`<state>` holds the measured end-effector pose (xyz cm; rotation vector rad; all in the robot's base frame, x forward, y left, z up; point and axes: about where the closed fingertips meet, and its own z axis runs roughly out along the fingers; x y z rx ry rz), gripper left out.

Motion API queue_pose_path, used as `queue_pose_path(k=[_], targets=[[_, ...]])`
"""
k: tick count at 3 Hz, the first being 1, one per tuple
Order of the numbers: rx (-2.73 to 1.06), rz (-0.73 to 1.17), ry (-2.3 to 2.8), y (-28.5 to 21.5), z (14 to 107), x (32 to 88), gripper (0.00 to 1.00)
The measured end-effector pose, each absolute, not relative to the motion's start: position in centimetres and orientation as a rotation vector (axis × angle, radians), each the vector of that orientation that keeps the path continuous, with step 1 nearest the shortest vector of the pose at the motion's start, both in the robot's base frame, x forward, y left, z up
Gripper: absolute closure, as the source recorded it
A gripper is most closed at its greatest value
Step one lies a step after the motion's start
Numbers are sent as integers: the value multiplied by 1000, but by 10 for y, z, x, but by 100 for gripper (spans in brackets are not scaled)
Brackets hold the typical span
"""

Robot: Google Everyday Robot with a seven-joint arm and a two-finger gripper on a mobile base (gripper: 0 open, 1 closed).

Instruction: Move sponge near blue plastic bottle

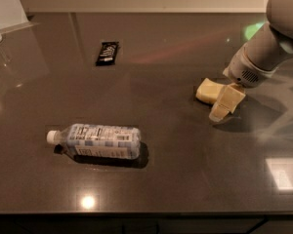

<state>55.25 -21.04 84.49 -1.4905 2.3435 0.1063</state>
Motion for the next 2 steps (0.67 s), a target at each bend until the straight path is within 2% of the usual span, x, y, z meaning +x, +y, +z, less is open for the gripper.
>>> queue_pose_path(k=[2], targets=[[-1494,113,2344,-211,843,555,61]])
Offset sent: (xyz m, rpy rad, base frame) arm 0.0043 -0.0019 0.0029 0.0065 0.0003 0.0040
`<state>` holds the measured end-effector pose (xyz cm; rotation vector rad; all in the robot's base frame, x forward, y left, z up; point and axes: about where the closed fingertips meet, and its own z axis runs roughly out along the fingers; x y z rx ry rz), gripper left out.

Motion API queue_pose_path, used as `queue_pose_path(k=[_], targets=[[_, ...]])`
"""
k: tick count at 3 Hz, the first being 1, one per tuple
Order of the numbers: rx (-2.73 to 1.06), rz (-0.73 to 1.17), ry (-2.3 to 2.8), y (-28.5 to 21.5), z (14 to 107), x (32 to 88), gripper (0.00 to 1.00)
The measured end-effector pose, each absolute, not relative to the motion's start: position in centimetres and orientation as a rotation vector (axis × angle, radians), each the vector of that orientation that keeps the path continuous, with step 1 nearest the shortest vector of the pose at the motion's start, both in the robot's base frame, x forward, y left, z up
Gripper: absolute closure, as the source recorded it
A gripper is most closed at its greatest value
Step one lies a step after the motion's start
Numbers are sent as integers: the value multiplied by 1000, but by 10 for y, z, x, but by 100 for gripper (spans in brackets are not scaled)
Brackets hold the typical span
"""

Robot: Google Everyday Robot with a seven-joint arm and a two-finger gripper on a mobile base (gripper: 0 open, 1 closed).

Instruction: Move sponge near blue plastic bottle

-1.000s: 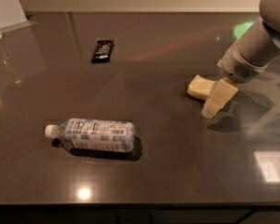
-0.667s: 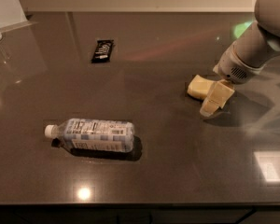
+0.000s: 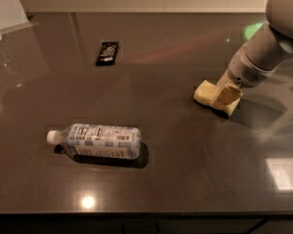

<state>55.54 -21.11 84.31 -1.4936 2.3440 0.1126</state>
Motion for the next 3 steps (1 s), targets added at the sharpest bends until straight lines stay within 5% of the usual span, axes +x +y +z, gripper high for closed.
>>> queue_pose_path(k=[2,3], targets=[[-1592,178,2225,-167,874,551,100],[-1693,244,2150,-137,882,526,100]])
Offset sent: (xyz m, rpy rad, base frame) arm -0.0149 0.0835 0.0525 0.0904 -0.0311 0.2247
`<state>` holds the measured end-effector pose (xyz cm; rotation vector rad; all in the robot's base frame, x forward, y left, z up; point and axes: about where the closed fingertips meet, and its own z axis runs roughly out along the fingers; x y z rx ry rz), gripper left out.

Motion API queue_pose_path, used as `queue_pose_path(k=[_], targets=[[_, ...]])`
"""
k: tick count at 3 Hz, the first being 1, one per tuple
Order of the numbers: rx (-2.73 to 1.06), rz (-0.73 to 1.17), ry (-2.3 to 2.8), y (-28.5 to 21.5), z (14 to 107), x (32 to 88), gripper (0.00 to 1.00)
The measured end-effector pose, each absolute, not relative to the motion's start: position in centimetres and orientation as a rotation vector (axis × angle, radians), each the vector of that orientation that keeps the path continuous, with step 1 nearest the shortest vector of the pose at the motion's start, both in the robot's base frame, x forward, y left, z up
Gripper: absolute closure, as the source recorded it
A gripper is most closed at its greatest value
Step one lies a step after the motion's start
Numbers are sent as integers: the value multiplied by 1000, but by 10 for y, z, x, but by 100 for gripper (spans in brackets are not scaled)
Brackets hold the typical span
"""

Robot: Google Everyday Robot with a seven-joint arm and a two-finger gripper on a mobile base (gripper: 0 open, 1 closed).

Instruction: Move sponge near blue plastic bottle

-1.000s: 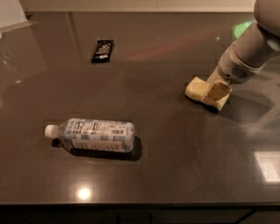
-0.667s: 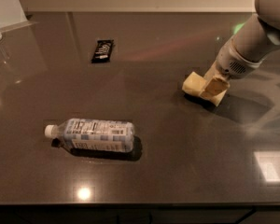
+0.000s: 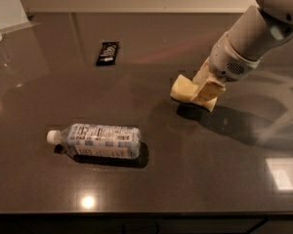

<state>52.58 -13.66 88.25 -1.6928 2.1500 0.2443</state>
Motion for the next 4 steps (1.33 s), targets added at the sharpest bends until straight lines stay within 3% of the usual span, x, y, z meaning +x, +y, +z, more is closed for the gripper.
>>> queue_pose_path(k=[3,4], targets=[[-1966,326,2023,-84,873,438,100],[-1989,325,2006,-73,863,426,82]])
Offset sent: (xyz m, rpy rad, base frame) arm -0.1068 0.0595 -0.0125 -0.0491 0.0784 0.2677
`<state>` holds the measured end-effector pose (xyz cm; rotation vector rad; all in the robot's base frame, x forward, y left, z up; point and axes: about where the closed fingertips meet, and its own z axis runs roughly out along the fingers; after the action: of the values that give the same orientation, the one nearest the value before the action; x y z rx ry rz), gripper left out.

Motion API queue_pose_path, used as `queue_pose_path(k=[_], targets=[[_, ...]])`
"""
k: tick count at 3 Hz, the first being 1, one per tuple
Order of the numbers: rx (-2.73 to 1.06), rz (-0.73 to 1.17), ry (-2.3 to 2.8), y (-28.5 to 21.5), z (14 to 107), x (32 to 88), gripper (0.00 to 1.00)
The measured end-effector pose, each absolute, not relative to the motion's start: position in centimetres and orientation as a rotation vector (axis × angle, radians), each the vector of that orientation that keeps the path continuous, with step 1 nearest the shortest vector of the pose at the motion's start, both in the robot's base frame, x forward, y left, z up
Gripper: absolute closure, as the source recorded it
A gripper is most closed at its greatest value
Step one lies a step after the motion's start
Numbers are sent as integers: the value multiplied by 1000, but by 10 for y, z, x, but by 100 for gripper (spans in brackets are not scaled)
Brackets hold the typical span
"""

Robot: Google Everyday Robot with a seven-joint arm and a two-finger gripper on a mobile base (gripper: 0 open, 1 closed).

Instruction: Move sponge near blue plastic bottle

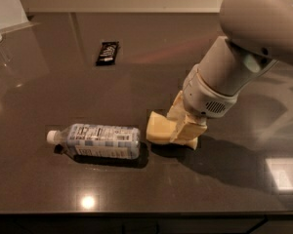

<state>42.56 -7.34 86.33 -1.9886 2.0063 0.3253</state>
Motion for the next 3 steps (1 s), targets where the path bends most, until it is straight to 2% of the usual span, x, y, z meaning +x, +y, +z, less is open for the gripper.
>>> queue_pose_path(k=[1,2,3], targets=[[-1997,330,1991,-67,857,420,59],[-1993,349,1975,-62,855,418,28],[-1995,346,1973,-61,856,418,4]])
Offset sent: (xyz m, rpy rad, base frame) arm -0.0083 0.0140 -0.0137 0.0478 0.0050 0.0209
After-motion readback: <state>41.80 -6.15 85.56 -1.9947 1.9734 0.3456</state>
